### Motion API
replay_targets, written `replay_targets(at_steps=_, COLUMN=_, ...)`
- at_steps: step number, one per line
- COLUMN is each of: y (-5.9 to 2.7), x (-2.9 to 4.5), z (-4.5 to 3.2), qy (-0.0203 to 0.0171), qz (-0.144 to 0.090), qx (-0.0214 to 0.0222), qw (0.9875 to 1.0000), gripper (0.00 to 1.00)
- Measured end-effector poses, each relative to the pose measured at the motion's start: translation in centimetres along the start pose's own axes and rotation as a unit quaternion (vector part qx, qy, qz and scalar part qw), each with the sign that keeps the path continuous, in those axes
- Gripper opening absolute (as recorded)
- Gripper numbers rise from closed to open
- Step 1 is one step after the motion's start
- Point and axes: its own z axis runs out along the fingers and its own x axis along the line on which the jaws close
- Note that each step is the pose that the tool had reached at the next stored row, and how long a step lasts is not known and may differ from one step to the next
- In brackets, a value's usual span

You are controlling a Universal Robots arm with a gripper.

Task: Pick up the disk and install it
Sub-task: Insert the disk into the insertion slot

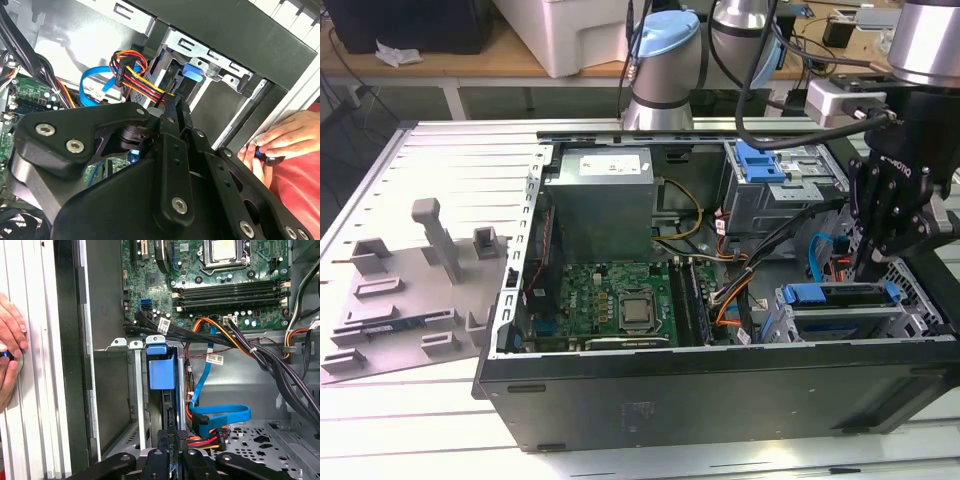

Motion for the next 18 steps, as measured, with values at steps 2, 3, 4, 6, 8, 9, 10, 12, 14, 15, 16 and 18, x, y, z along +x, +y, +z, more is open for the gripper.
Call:
replay_targets(at_steps=2, y=0.00, x=0.00, z=0.01, qy=0.0000, qz=0.000, qx=0.0001, qw=1.0000, gripper=0.16)
replay_targets(at_steps=3, y=0.00, x=0.00, z=0.01, qy=-0.0001, qz=0.000, qx=0.0001, qw=1.0000, gripper=0.16)
replay_targets(at_steps=4, y=0.00, x=0.00, z=0.01, qy=-0.0001, qz=0.000, qx=0.0001, qw=1.0000, gripper=0.16)
replay_targets(at_steps=6, y=0.00, x=0.00, z=0.01, qy=-0.0001, qz=0.000, qx=0.0001, qw=1.0000, gripper=0.16)
replay_targets(at_steps=8, y=0.00, x=0.00, z=0.02, qy=0.0000, qz=0.000, qx=0.0001, qw=1.0000, gripper=0.16)
replay_targets(at_steps=9, y=0.00, x=-0.01, z=0.03, qy=0.0000, qz=0.000, qx=0.0001, qw=1.0000, gripper=0.16)
replay_targets(at_steps=10, y=0.00, x=-0.01, z=0.05, qy=-0.0001, qz=0.000, qx=0.0000, qw=1.0000, gripper=0.16)
replay_targets(at_steps=12, y=0.00, x=-0.02, z=0.09, qy=-0.0001, qz=0.000, qx=0.0001, qw=1.0000, gripper=0.16)
replay_targets(at_steps=14, y=-0.04, x=-0.03, z=0.15, qy=-0.0001, qz=-0.001, qx=0.0003, qw=1.0000, gripper=0.16)
replay_targets(at_steps=15, y=-0.11, x=-0.04, z=0.18, qy=-0.0002, qz=-0.003, qx=0.0006, qw=1.0000, gripper=0.16)
replay_targets(at_steps=16, y=-0.12, x=-0.05, z=0.23, qy=-0.0003, qz=-0.005, qx=0.0010, qw=1.0000, gripper=0.16)
replay_targets(at_steps=18, y=-0.12, x=-0.07, z=0.31, qy=-0.0004, qz=-0.009, qx=0.0019, qw=1.0000, gripper=0.16)
